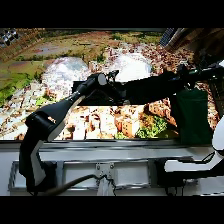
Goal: Fold the clothes and pants, and hang the long-sleeved shirts on hangers.
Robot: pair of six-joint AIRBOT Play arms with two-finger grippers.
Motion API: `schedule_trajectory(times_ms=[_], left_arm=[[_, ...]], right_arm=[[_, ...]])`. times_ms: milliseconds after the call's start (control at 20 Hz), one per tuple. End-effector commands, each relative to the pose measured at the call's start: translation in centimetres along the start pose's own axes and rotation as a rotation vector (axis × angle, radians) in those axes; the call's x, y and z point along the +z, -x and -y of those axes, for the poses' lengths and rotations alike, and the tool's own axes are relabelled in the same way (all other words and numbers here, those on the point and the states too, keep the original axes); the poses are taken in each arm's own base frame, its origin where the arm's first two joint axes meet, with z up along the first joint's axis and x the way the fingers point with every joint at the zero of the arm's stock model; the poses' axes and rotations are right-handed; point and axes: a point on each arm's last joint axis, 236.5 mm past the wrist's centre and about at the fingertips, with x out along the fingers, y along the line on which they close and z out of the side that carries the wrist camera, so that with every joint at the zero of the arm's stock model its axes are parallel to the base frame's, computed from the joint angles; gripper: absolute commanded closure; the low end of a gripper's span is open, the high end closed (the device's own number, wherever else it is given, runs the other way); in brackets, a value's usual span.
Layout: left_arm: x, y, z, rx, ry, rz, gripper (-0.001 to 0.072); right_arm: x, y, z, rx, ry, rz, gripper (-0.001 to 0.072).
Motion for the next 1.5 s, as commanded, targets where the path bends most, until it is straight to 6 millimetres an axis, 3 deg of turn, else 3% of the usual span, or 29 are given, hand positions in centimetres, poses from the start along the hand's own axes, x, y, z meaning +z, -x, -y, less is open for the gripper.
schedule_trajectory(times_ms=[0,200,350,500,750,1100,1450], left_arm=[[0.7,-2.1,1.6,-0.027,0.087,0.036,0.0704],[2.5,-3.3,4.1,-0.132,0.185,0.118,0.0704],[3.5,-3.6,4.0,-0.142,0.225,0.158,0.0705],[3.4,-4.0,3.4,-0.124,0.222,0.153,0.0705],[2.3,-5.6,2.5,-0.103,0.238,0.115,0.0705],[1.5,-6.8,2.6,-0.102,0.242,0.091,0.0705],[1.6,-6.3,3.6,-0.137,0.259,0.09,0.0704]], right_arm=[[0.1,1.3,-1.0,-0.004,-0.013,0.0,0.069],[-0.5,1.9,-1.4,-0.003,-0.007,-0.028,0.069],[-0.8,1.9,-1.4,-0.003,-0.022,-0.038,0.0689],[-0.8,1.9,-1.9,0.016,-0.039,-0.04,0.069],[-1.0,2.3,-4.7,0.132,-0.067,-0.051,0.069],[0.2,4.9,-6.8,0.133,-0.028,0.003,0.069],[0.1,5.0,-6.0,0.09,-0.037,-0.001,0.0689]])
